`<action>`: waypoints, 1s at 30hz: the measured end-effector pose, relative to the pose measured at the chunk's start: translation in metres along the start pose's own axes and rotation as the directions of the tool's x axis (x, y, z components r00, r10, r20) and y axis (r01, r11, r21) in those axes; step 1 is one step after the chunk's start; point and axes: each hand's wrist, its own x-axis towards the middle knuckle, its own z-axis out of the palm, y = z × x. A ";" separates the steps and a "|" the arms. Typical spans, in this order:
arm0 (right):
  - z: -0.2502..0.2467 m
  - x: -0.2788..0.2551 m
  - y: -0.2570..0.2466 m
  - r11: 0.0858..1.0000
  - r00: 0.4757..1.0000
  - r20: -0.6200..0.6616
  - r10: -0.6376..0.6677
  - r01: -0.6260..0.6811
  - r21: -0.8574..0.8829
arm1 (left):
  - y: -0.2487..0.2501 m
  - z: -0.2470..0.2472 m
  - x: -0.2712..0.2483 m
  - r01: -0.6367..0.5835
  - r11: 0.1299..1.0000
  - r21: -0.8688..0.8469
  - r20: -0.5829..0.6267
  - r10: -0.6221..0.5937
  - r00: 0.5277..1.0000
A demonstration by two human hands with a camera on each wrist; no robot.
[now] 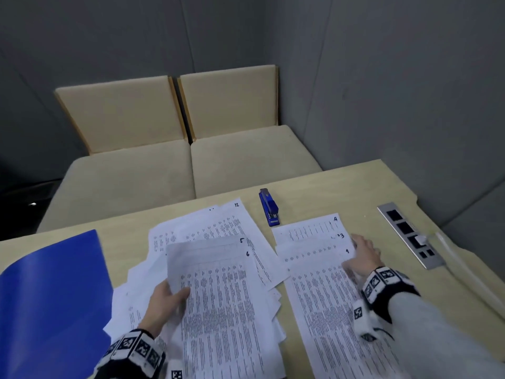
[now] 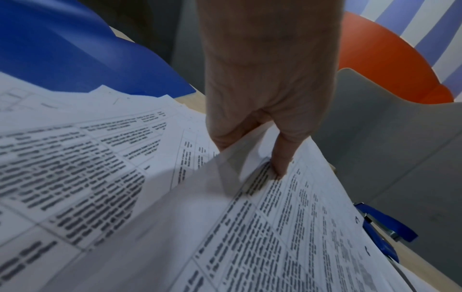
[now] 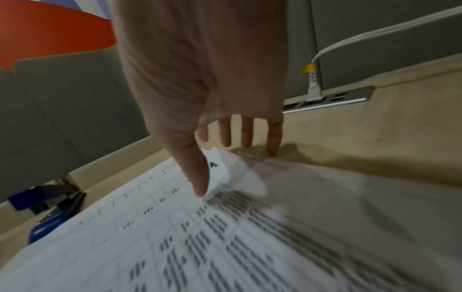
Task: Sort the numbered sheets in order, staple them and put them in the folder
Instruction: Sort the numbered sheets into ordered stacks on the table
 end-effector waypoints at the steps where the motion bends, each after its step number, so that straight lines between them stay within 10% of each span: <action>1: -0.004 0.007 0.000 0.998 0.996 0.069 -0.054 0.055 -0.008 | 0.001 0.001 -0.001 -0.004 1.000 -0.004 0.006 0.004 1.000; 6: -0.016 0.037 -0.015 0.932 0.953 0.266 -0.143 0.221 -0.289 | 0.007 0.005 0.000 -0.018 0.999 -0.035 0.010 0.018 1.000; 16: -0.023 0.051 -0.021 0.854 0.975 0.183 -0.123 0.198 -0.482 | 0.014 0.013 0.008 -0.029 0.997 -0.075 0.031 0.031 0.999; 22: -0.027 0.048 0.008 0.998 0.976 0.211 -0.058 0.052 0.034 | 0.018 0.017 0.012 -0.034 0.997 -0.071 0.043 0.037 0.998; 30: -0.029 0.026 0.032 0.873 0.973 0.226 -0.044 -0.073 0.483 | 0.023 0.011 0.019 -0.100 0.992 -0.078 0.011 0.101 0.995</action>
